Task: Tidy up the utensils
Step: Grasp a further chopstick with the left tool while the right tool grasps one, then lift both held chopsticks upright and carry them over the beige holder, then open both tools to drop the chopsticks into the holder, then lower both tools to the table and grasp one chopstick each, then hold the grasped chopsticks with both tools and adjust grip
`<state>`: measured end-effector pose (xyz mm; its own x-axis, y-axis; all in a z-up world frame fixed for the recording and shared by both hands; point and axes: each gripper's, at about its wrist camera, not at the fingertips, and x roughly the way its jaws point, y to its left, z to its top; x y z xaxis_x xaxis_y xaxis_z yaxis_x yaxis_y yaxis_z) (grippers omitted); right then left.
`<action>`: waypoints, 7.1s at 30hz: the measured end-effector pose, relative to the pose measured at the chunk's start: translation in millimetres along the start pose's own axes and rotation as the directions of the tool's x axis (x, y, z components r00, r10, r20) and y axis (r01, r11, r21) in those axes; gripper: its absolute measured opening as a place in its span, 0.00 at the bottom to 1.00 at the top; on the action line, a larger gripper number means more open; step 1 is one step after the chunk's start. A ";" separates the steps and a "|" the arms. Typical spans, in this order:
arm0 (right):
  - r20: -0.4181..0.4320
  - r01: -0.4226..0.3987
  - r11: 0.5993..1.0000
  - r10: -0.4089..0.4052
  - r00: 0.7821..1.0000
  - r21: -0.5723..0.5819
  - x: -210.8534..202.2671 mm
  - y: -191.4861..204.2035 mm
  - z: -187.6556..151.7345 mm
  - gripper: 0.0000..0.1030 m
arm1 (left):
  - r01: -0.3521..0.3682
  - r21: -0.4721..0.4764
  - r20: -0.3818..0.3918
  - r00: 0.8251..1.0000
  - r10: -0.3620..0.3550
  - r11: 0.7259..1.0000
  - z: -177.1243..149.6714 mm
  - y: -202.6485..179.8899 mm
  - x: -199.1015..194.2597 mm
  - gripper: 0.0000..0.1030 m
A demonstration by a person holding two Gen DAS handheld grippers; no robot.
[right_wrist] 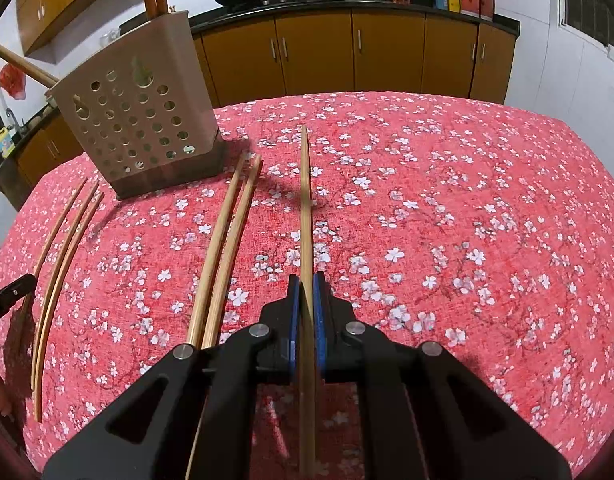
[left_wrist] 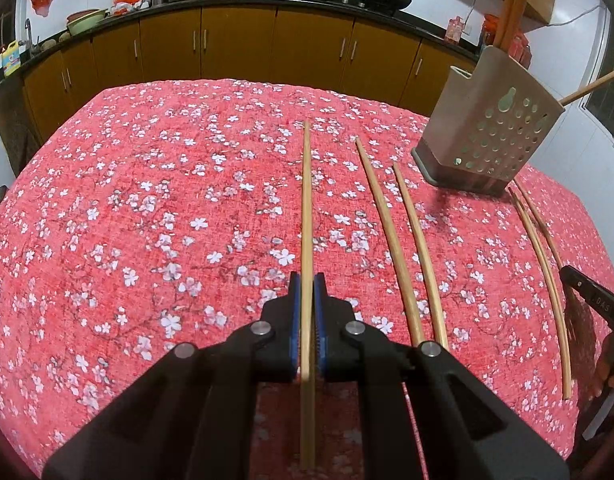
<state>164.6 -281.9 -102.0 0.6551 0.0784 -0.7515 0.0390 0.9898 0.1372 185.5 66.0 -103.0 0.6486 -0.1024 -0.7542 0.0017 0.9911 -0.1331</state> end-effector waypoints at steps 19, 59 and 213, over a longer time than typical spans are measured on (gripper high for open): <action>0.058 -0.001 1.000 0.002 0.998 -0.012 -33.0 2.7 -1.7 0.07 | -0.022 0.039 0.009 1.000 0.021 0.999 -0.2 -15.7 -21.3 0.07; 0.565 -0.206 0.973 0.227 0.794 -0.101 -206.4 39.4 101.7 0.07 | 0.179 0.199 0.442 0.861 -0.251 0.963 96.3 -95.4 -195.8 0.07; 0.005 0.021 1.000 -0.021 1.000 0.004 3.8 -4.2 2.2 0.08 | 0.034 -0.002 -0.003 0.999 -0.035 0.999 -2.9 -22.6 6.9 0.09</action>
<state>168.6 -286.1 -104.0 0.6576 0.0572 -0.7512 0.0553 0.9907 0.1239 187.8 42.6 -107.1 0.6456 -0.1368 -0.7513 0.0224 0.9868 -0.1605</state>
